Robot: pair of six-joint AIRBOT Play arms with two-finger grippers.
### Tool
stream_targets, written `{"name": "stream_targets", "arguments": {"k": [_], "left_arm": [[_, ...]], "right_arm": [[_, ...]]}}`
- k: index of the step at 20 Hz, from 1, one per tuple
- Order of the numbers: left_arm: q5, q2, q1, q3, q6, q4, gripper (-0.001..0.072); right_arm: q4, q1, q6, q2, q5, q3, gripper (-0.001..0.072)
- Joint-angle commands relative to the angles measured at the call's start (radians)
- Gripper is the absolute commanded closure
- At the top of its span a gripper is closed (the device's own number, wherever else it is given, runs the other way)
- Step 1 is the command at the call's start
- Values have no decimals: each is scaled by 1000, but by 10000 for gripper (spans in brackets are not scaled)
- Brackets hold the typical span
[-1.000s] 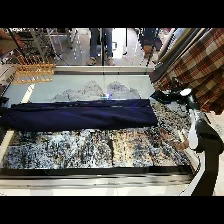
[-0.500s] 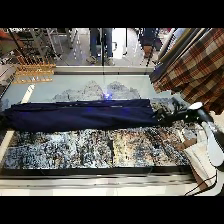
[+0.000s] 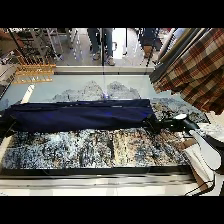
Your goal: Fold the clothes and pants, and hang the long-sleeved shirts on hangers.
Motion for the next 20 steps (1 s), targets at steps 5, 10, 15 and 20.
{"name": "stream_targets", "arguments": {"k": [5, 10, 15, 20], "left_arm": [[206, -39, -21, -2, -55, -147, 698], [53, -19, 5, -1, 125, -134, 701], [-125, 109, 160, -1, 222, 230, 701], [-306, 158, 265, -2, 467, 301, 693]], "right_arm": [[65, 65, 59, -14, -272, 0, 320], [-148, 95, 47, -7, -84, 66, 702], [-545, 121, -44, 151, 407, -2, 701], [-539, 147, -70, 379, 491, -269, 576]]}}
